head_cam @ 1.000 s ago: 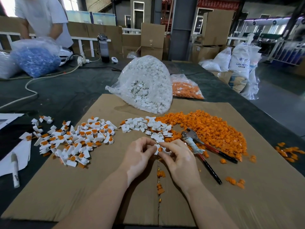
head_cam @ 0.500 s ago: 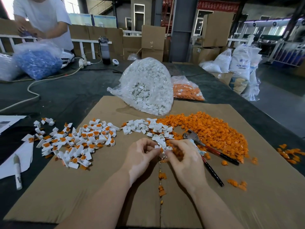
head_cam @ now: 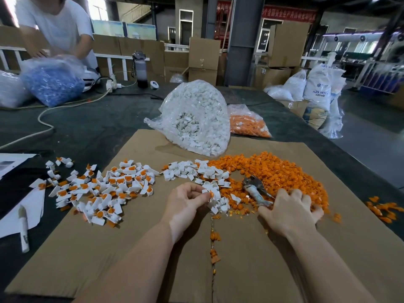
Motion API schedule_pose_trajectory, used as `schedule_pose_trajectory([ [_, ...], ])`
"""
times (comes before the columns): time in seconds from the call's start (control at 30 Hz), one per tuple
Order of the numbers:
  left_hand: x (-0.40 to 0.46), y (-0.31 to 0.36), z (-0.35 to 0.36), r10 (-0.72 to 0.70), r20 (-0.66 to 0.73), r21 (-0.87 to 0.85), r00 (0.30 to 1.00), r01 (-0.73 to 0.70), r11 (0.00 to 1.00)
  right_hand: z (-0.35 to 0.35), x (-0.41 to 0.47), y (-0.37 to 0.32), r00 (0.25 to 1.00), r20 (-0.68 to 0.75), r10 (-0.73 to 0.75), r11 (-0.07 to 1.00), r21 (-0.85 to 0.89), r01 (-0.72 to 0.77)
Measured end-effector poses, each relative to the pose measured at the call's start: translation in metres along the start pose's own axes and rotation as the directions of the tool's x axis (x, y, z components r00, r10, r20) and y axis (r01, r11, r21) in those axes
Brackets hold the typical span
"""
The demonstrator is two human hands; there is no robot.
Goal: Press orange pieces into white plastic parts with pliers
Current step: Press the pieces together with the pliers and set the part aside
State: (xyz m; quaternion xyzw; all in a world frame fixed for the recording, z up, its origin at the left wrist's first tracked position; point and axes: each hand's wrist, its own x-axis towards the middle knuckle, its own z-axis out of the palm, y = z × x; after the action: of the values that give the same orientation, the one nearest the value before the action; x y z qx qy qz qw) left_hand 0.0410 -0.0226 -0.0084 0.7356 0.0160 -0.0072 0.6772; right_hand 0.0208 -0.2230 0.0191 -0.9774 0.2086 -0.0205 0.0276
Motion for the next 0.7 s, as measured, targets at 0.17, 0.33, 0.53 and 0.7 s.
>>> schedule_pose_trajectory([
  [0.17,-0.002,0.006,0.001,-0.073,0.019,-0.165,0.997,0.075,0.983,-0.011,-0.009,-0.006,0.989,-0.045,-0.139,0.972,0.183,0.145],
  [0.33,-0.003,0.01,0.003,-0.135,0.022,-0.341,0.991,0.135,0.93,-0.022,-0.024,-0.027,0.909,0.19,-0.37,0.824,0.52,0.226],
  [0.53,-0.002,0.013,0.001,-0.176,-0.002,-0.398,0.984,0.16,0.903,-0.035,-0.036,-0.041,0.822,0.301,-0.484,0.768,0.596,0.234],
  [0.7,0.002,0.012,0.002,-0.186,-0.039,-0.368,0.982,0.159,0.916,-0.04,-0.038,-0.042,0.794,0.333,-0.508,0.766,0.596,0.24],
])
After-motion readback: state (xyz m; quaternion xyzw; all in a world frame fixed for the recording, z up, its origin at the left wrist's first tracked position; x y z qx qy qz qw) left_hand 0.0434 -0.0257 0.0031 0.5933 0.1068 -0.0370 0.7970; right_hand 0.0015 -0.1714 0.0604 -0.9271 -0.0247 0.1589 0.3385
